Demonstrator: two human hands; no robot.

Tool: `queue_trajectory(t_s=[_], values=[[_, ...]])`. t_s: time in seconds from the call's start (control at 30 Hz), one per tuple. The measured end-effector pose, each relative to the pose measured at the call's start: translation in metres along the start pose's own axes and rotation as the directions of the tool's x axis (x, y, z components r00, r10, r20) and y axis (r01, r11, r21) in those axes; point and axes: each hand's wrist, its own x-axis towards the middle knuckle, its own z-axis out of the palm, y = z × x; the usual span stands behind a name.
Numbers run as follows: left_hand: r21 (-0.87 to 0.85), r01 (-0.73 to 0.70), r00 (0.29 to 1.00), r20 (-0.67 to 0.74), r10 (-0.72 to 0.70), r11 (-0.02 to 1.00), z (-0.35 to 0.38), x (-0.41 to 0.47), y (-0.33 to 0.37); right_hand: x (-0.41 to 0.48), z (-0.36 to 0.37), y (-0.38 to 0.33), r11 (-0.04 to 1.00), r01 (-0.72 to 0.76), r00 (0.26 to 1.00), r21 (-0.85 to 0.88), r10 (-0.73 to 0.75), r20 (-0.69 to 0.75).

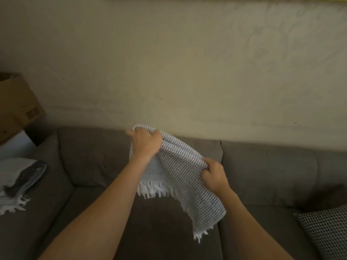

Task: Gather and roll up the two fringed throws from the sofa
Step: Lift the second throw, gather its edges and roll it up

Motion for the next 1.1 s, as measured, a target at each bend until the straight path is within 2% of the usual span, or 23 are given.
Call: queue_trajectory(t_s=[0.1, 0.17, 0.23, 0.3, 0.43, 0.5, 0.57, 0.63, 0.7, 0.73, 0.77, 0.8, 0.83, 0.87, 0.9, 1.0, 1.1], values=[[0.031, 0.054, 0.994, 0.096, -0.057, 0.998, 0.004, -0.003, -0.019, -0.001, -0.018, -0.007, 0.999, -0.042, 0.998, 0.000, 0.042, -0.051], [0.076, 0.073, 0.990, 0.116, -0.082, 0.994, 0.009, -0.006, -0.032, 0.004, -0.026, -0.012, 0.977, -0.070, 0.997, -0.201, 0.073, 0.003], [0.149, 0.064, 0.990, 0.114, -0.082, 0.987, 0.018, -0.009, -0.043, 0.009, -0.032, -0.019, 0.893, -0.067, 0.993, -0.445, 0.101, 0.053], [0.206, 0.061, 0.990, 0.110, -0.085, 0.977, 0.025, -0.011, -0.053, 0.009, -0.034, -0.026, 0.825, -0.062, 0.992, -0.562, 0.111, 0.053], [0.289, 0.104, 0.991, 0.050, -0.123, 0.952, 0.033, -0.010, -0.071, 0.003, -0.032, -0.025, 0.862, 0.026, 1.000, -0.506, -0.018, 0.019], [0.298, 0.138, 0.987, 0.032, -0.154, 0.944, 0.037, -0.009, -0.082, 0.002, -0.033, -0.031, 0.883, 0.126, 0.989, -0.452, -0.076, 0.127], [0.315, 0.171, 0.982, 0.023, -0.188, 0.933, 0.041, -0.011, -0.092, 0.004, -0.036, -0.038, 0.866, 0.232, 0.961, -0.443, -0.135, 0.240], [0.339, 0.174, 0.982, 0.010, -0.188, 0.925, 0.045, -0.016, -0.097, 0.005, -0.038, -0.044, 0.836, 0.323, 0.934, -0.443, -0.206, 0.293], [0.304, 0.027, 0.992, 0.106, -0.062, 0.952, 0.046, -0.022, -0.096, 0.004, -0.039, -0.052, 0.796, 0.396, 0.912, -0.458, -0.283, 0.298], [0.263, -0.120, 0.971, 0.231, 0.058, 0.957, 0.047, -0.025, -0.094, 0.003, -0.039, -0.056, 0.767, 0.428, 0.901, -0.477, -0.322, 0.291], [0.209, -0.275, 0.907, 0.381, 0.180, 0.938, 0.049, -0.028, -0.089, 0.002, -0.040, -0.061, 0.733, 0.458, 0.889, -0.504, -0.361, 0.282], [0.150, -0.401, 0.813, 0.514, 0.275, 0.904, 0.052, -0.034, -0.082, 0.001, -0.040, -0.065, 0.699, 0.481, 0.877, -0.530, -0.395, 0.275], [0.104, -0.479, 0.732, 0.595, 0.332, 0.871, 0.055, -0.040, -0.074, -0.001, -0.040, -0.069, 0.673, 0.493, 0.868, -0.551, -0.418, 0.267], [0.066, -0.514, 0.692, 0.621, 0.368, 0.855, 0.061, -0.047, -0.067, -0.002, -0.042, -0.070, 0.654, 0.499, 0.863, -0.568, -0.434, 0.258], [0.036, -0.514, 0.690, 0.611, 0.388, 0.857, 0.065, -0.052, -0.063, -0.003, -0.043, -0.071, 0.642, 0.500, 0.861, -0.582, -0.443, 0.251], [-0.072, -0.478, 0.733, 0.517, 0.443, 0.875, 0.072, -0.061, -0.055, -0.006, -0.052, -0.062, 0.607, 0.488, 0.859, -0.628, -0.460, 0.224], [0.002, -0.494, 0.725, 0.552, 0.411, 0.869, 0.071, -0.062, -0.047, -0.005, -0.058, -0.047, 0.619, 0.458, 0.880, -0.638, -0.418, 0.226]])
